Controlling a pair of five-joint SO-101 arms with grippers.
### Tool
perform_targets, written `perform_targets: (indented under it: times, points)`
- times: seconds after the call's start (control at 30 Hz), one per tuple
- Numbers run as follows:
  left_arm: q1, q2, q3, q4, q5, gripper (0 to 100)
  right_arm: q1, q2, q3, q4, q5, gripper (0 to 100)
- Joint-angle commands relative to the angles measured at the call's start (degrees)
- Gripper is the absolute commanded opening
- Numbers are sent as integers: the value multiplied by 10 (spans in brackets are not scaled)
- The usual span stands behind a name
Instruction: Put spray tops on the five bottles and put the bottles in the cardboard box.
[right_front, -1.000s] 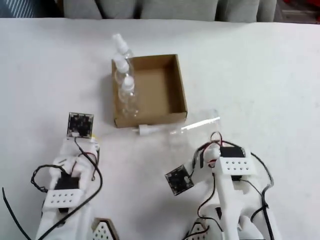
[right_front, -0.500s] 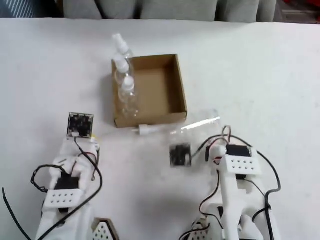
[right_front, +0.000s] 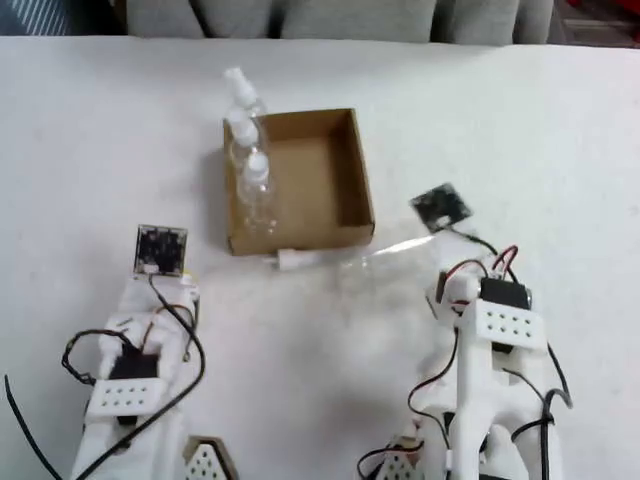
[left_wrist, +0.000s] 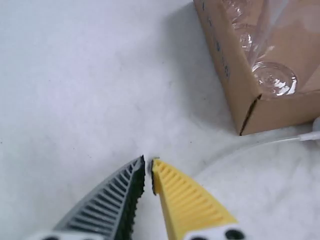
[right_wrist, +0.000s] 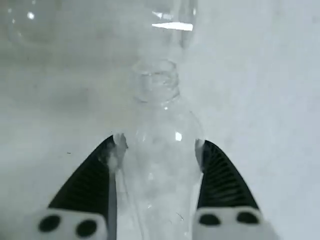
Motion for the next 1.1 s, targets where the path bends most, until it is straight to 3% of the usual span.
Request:
perform_targets:
  times: [0.0,0.23,0.43,0.5,0.63,0.7,0.93,1.07]
  points:
    - [-6,-12,1,-9,-7,35,7,-9,-28,27,-92,28]
    - [-6,-12,1,-9,-7,35,7,-9,-28,95,-212,28]
    - [-6,-12,1,-9,-7,35,32,-9,-29,94,-220,32]
    - [-6,-11,1,-9,-7,35,34,-4,-29,95,-220,76]
    - [-7,-11,1,-9,-7,35,35,-4,-27,98,-219,270]
    - [-7,-11,1,-9,-7,35,35,-5,-27,98,-195,308]
    - [-7,-11,1,-9,-7,34,36,-9,-62,153,-153,241]
    - [-7,-11,1,-9,-7,34,83,-9,-89,179,-154,176]
